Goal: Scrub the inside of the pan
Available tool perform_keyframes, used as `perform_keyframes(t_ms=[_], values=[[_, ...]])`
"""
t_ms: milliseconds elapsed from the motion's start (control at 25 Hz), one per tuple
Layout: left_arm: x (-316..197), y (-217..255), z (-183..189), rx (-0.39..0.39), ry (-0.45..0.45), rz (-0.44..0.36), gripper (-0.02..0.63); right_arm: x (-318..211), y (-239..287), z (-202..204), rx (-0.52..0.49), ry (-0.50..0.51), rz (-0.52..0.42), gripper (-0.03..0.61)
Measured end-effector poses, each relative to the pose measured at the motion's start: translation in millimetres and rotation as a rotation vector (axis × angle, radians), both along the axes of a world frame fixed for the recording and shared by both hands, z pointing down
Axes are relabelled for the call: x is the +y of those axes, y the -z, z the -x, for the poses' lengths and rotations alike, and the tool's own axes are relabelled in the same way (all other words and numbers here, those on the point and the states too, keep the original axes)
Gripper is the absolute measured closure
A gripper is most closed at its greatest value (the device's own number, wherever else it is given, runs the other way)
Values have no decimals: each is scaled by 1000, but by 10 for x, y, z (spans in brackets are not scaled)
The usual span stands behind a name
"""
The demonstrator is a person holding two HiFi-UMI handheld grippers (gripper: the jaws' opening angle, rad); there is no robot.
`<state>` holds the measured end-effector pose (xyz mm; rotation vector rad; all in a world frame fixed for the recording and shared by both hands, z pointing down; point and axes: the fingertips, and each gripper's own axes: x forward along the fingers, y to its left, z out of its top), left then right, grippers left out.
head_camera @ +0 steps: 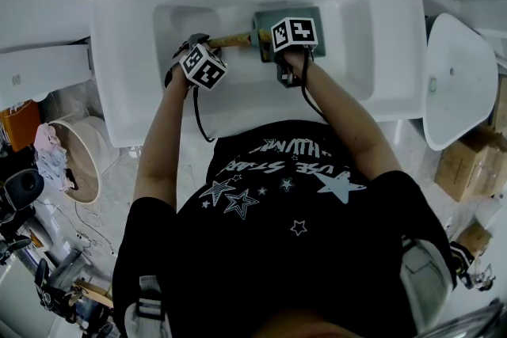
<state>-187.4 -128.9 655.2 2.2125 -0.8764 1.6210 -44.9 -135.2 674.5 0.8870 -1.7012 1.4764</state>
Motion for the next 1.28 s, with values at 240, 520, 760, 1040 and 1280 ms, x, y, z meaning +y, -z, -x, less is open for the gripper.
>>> perform_keyframes(t_ms=[240, 520, 760, 1040, 1280], values=[[2, 14, -13, 5, -5, 1, 422, 21, -48, -18, 74, 87, -28, 430], [5, 14, -20, 5, -3, -1, 422, 31, -64, -53, 92, 139, -41, 430], [0, 34, -27, 7, 1, -5, 422, -1, -56, -258, 126, 123, -47, 428], [-1, 33, -20, 2, 9, -7, 422, -48, -48, -558, 177, 105, -64, 426], [-1, 34, -24, -6, 15, -11, 422, -85, -45, -785, 234, 106, -79, 423]])
